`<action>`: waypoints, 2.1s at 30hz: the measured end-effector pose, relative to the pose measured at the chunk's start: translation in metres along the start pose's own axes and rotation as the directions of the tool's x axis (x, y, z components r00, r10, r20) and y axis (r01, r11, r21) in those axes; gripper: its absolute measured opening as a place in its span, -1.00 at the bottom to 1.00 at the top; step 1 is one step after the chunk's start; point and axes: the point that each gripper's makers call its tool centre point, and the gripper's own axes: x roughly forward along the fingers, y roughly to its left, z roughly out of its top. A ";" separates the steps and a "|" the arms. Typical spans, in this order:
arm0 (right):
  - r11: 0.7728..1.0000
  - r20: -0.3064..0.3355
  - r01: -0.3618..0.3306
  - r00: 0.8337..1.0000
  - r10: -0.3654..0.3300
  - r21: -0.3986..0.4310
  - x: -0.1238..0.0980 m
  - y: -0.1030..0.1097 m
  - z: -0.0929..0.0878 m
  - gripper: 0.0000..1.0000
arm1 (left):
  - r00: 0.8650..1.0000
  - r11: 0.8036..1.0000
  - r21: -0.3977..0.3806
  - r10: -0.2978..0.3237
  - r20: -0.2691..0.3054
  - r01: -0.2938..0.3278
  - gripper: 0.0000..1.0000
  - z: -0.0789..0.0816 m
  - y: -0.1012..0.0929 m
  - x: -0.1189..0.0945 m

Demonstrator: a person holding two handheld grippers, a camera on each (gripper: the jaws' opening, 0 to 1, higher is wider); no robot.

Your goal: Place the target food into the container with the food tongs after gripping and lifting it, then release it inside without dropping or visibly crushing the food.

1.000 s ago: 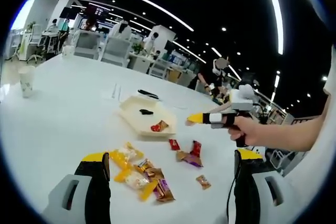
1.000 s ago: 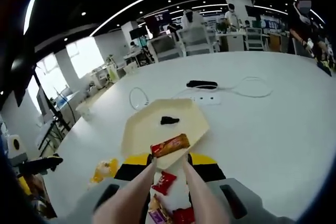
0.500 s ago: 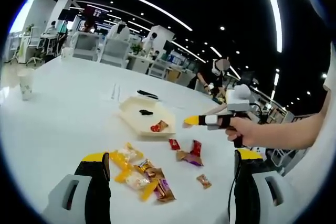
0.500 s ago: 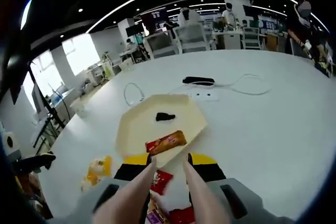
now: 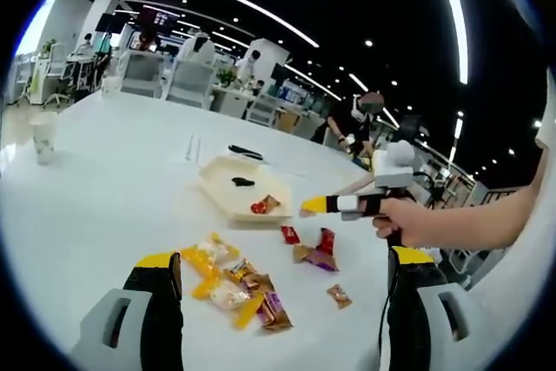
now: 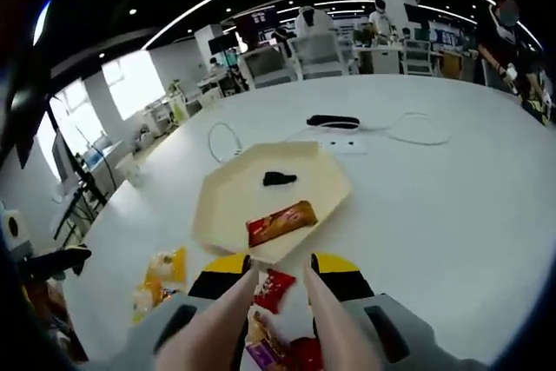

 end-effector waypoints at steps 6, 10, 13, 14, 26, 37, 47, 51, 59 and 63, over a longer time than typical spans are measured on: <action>1.000 -0.013 0.012 1.000 -0.012 0.006 0.003 0.000 -0.004 -0.45 | 1.000 1.000 0.002 0.002 -0.009 -0.002 0.99 -0.002 0.001 -0.002; 1.000 -0.004 0.018 1.000 -0.018 -0.006 0.004 0.005 -0.005 -0.45 | 1.000 1.000 0.001 0.008 -0.010 -0.008 0.99 -0.002 0.004 -0.003; 0.999 -0.008 0.032 0.999 -0.032 -0.018 0.006 0.006 -0.007 -0.45 | 1.000 1.000 -0.003 0.010 -0.014 -0.010 0.99 -0.002 0.004 -0.002; 0.999 -0.012 0.039 0.999 -0.039 -0.016 0.006 0.006 -0.008 -0.45 | 1.000 1.000 -0.001 0.009 -0.013 -0.009 0.99 -0.002 0.004 -0.002; 0.996 -0.019 0.069 0.997 -0.068 0.056 0.009 0.002 -0.016 -0.45 | 1.000 1.000 -0.012 0.019 -0.004 -0.019 0.99 0.001 0.006 -0.005; 0.987 -0.050 0.100 0.994 -0.094 0.126 0.018 0.004 -0.028 -0.45 | 0.999 1.000 -0.020 0.022 -0.024 -0.022 0.98 -0.006 0.008 -0.010; 0.987 -0.058 0.114 0.992 -0.108 0.114 0.027 0.005 -0.025 -0.45 | 0.999 0.999 -0.022 0.029 -0.027 -0.030 0.98 -0.005 0.013 -0.011; 0.990 -0.067 0.118 0.991 -0.112 0.077 0.028 0.006 -0.029 -0.46 | 0.999 0.999 -0.024 0.030 -0.030 -0.030 0.98 -0.007 0.013 -0.010; 0.992 -0.072 0.119 0.991 -0.115 0.051 0.030 0.005 -0.036 -0.46 | 0.999 0.999 -0.026 0.029 -0.037 -0.030 0.98 -0.009 0.013 -0.008; 0.996 -0.066 0.085 0.994 -0.086 -0.013 0.030 0.009 -0.037 -0.44 | 0.999 0.999 -0.029 0.029 -0.041 -0.030 0.98 -0.010 0.013 -0.007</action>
